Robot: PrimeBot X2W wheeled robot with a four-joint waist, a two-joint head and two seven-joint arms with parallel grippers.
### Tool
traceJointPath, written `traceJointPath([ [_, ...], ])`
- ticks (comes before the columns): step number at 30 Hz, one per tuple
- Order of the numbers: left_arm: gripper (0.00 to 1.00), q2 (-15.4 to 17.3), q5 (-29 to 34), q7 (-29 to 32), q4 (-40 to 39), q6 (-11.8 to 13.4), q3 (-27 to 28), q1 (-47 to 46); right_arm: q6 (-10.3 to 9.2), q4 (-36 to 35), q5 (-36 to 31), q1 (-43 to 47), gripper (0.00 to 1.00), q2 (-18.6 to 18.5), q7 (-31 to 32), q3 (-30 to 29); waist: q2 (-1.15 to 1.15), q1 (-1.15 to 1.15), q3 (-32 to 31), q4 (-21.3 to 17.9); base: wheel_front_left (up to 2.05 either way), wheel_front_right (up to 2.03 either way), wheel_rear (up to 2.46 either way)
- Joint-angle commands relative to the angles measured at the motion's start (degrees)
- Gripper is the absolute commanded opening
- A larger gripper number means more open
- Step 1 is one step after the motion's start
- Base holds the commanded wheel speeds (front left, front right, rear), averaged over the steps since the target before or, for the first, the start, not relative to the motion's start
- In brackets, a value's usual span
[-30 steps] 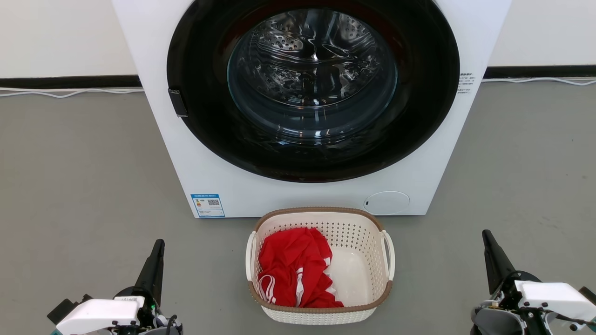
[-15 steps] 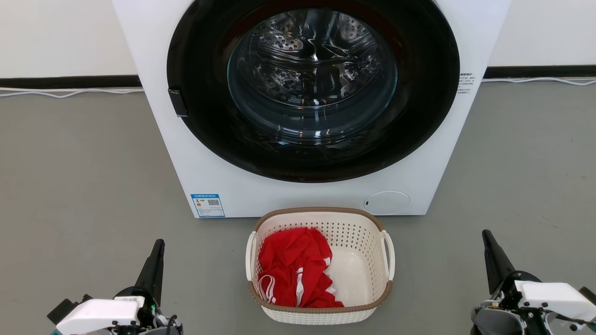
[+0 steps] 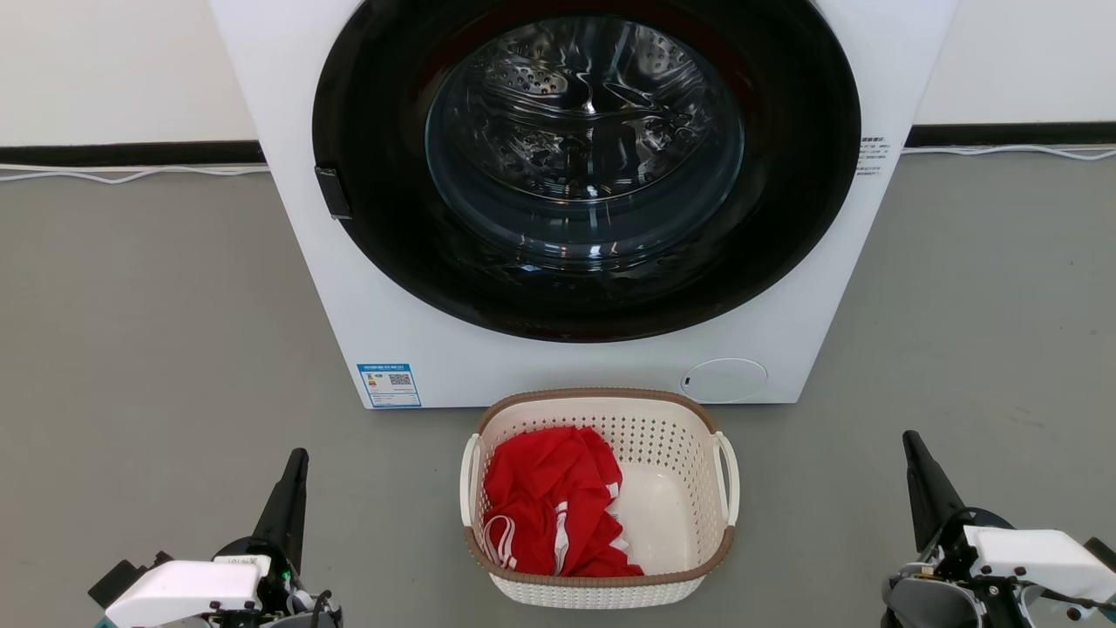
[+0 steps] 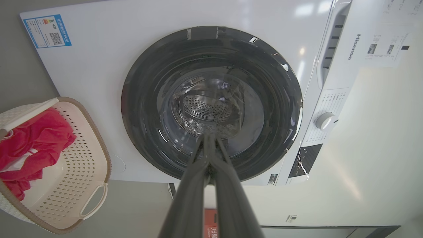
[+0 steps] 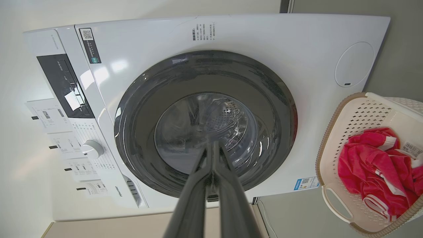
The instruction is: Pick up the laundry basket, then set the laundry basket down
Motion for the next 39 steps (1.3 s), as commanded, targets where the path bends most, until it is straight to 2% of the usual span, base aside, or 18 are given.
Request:
traceJointPath([
  [1, 0.0, 0.6, -0.3, 0.3, -1.7, -0.4, 1.7, -3.2, 0.41, -1.8, 0.4, -2.2, 0.0, -0.6, 0.4, 1.1, 0.0, 0.0, 0.0, 0.0, 0.0, 0.0, 0.0],
  [35, 0.0, 0.6, -0.3, 0.3, -1.7, -0.4, 1.7, -3.2, 0.41, -1.8, 0.4, -2.2, 0.0, -0.6, 0.4, 1.1, 0.0, 0.0, 0.0, 0.0, 0.0, 0.0, 0.0],
  [36, 1.0, 0.0, 0.0, 0.0, 0.2, 0.0, 0.0, 0.1, -0.01, 0.2, 0.0, 0.1, 1.0, 0.0, 0.0, 0.0, 0.0, 0.0, 0.0, 0.0, 0.0, 0.0, 0.0],
  [39, 1.0, -0.5, 0.0, -0.1, 2.1, 0.0, -0.1, 1.5, -0.03, 2.0, 0.0, 1.3, 1.0, 0.4, -0.1, 0.2, 0.0, 0.0, 0.0, 0.0, 0.0, 0.0, 0.0],
])
